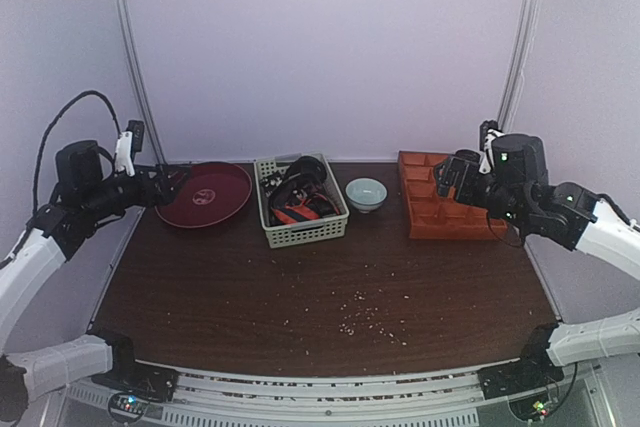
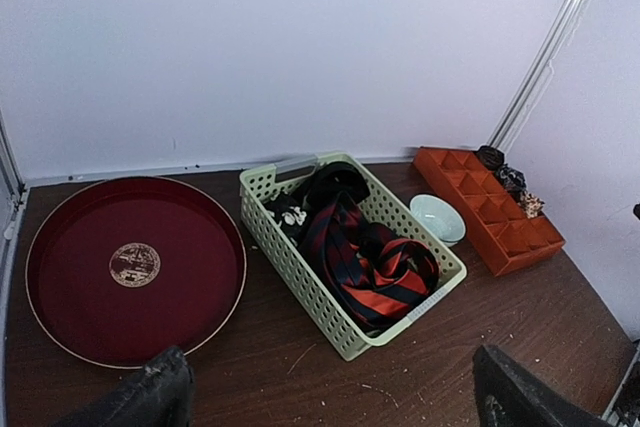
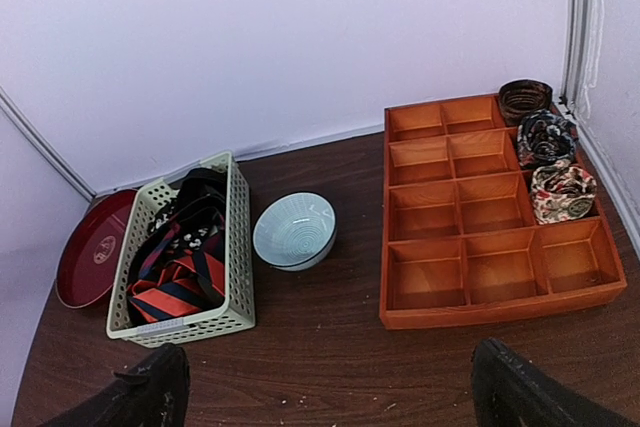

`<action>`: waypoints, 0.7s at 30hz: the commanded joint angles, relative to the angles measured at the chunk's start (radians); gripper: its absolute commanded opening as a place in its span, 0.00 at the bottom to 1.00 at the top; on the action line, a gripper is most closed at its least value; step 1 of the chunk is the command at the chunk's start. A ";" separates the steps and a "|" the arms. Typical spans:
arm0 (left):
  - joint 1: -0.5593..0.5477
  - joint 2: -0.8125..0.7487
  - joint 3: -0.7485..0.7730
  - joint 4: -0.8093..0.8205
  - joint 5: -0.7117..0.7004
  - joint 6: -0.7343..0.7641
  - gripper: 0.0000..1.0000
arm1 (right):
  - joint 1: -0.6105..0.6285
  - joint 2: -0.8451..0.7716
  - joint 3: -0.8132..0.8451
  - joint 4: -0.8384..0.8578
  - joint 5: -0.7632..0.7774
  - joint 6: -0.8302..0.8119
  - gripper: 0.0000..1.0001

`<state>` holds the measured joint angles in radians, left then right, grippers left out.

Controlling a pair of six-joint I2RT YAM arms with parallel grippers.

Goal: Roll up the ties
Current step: Pick up the tie from the bin.

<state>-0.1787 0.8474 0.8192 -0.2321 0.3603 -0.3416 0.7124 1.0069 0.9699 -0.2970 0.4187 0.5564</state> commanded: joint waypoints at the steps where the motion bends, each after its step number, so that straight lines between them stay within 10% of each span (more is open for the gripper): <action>1: -0.003 0.065 0.010 0.010 -0.035 -0.012 0.98 | -0.001 0.009 -0.060 0.117 -0.113 0.088 0.99; 16: -0.004 -0.009 -0.072 -0.109 0.032 0.010 0.98 | 0.249 0.711 0.393 0.211 -0.016 0.025 0.62; 21: -0.005 -0.054 -0.144 -0.081 0.045 0.007 0.98 | 0.249 0.920 0.585 0.197 -0.063 -0.024 0.67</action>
<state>-0.1787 0.8089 0.7208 -0.3588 0.3763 -0.3279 0.9638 1.8153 1.4422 -0.1047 0.3557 0.5911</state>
